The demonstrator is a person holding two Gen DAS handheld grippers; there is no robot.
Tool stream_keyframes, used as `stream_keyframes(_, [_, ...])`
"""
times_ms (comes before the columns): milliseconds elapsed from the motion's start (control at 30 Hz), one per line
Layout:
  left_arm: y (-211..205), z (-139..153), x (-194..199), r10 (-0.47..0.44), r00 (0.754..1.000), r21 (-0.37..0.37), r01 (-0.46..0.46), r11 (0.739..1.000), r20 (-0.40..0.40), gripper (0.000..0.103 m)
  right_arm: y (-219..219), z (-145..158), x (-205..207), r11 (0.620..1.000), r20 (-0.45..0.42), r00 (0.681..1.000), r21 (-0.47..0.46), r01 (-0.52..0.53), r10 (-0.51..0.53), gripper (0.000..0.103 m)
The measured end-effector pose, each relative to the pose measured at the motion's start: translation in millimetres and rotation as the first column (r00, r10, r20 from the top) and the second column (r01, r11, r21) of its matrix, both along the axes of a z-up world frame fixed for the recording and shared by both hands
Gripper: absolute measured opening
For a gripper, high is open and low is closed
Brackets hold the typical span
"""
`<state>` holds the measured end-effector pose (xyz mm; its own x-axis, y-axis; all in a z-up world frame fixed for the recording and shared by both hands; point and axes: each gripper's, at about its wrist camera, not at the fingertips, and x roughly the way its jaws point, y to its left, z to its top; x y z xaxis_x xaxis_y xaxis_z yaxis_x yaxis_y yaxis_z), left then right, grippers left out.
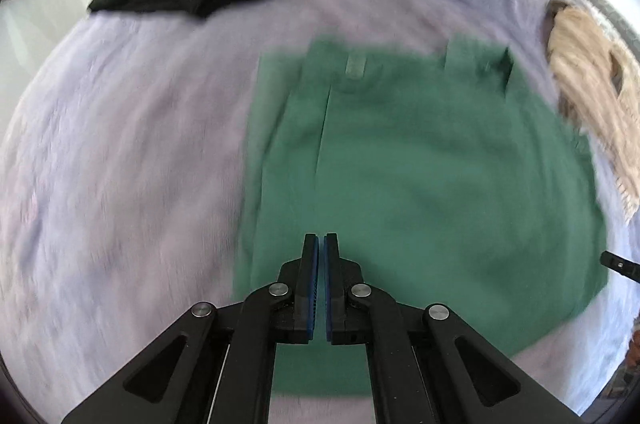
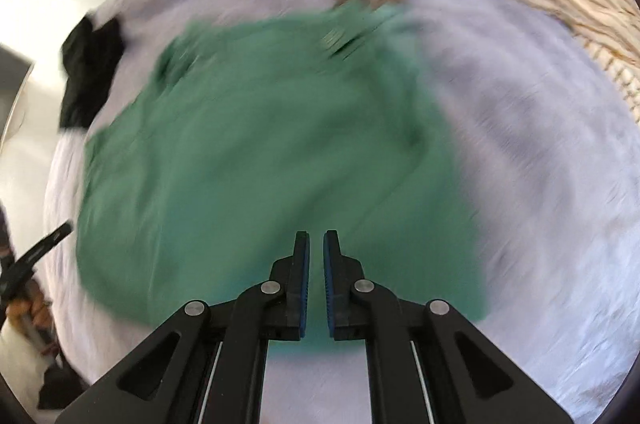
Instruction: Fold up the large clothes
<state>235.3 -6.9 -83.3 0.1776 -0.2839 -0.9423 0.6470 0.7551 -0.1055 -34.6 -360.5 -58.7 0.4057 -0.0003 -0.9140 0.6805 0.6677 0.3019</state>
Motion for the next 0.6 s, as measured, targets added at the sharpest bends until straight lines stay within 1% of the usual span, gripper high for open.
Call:
stream_keyframes(67, [14.6, -20.8, -9.5, 0.026, 0.999, 0.040, -0.024, 0.999, -0.040, 0.003, 18.3, -10.3, 2.0, 0.998, -0.007, 0.999, 0.031, -0.052, 0.053, 0.008])
stream_keyframes(133, [26.4, -35.0, -14.7, 0.032, 0.998, 0.034, -0.030, 0.999, -0.060, 0.003, 33.2, -18.7, 2.8, 0.996, -0.054, 0.995, 0.014, -0.088, 0.089, 0.008])
stream_keyframes(200, [31.9, -41.2, -16.8, 0.025, 0.997, 0.033, -0.023, 0.999, -0.067, 0.003, 38.5, -31.6, -2.4, 0.995, -0.117, 0.989, -0.025, -0.094, 0.090, 0.006])
stream_keyframes(233, [33.5, -41.8, -17.6, 0.014, 0.998, 0.033, -0.012, 0.999, -0.064, 0.003, 35.3, -34.5, -5.2, 0.996, -0.122, 0.989, -0.029, -0.085, 0.081, 0.002])
stream_keyframes(300, [35.1, -41.0, -17.7, 0.001, 0.998, 0.033, 0.001, 0.999, -0.064, 0.003, 20.3, -42.6, -17.8, 1.000, -0.117, 0.993, -0.006, -0.031, 0.030, 0.000])
stream_keyframes(333, [36.7, -40.2, -17.3, 0.006, 0.998, 0.033, -0.004, 0.999, -0.068, 0.003, 14.0, -43.4, -23.3, 1.000, -0.124, 0.992, -0.009, -0.006, 0.005, 0.000])
stream_keyframes(400, [42.1, -38.9, -16.7, 0.020, 0.997, 0.033, -0.018, 0.999, -0.076, 0.003, 0.1, -44.4, -35.5, 0.997, -0.178, 0.983, -0.060, 0.041, -0.051, 0.000])
stream_keyframes(500, [50.2, -31.9, -20.1, 0.038, 0.996, 0.048, -0.034, 0.998, -0.077, 0.003, -8.0, -43.2, -51.5, 0.996, -0.168, 0.982, -0.017, 0.086, -0.088, 0.000])
stream_keyframes(600, [65.8, -27.6, -20.5, 0.059, 0.996, 0.075, -0.054, 0.996, -0.065, 0.003, -8.5, -35.2, -62.5, 0.992, -0.173, 0.977, -0.033, 0.122, -0.126, 0.000])
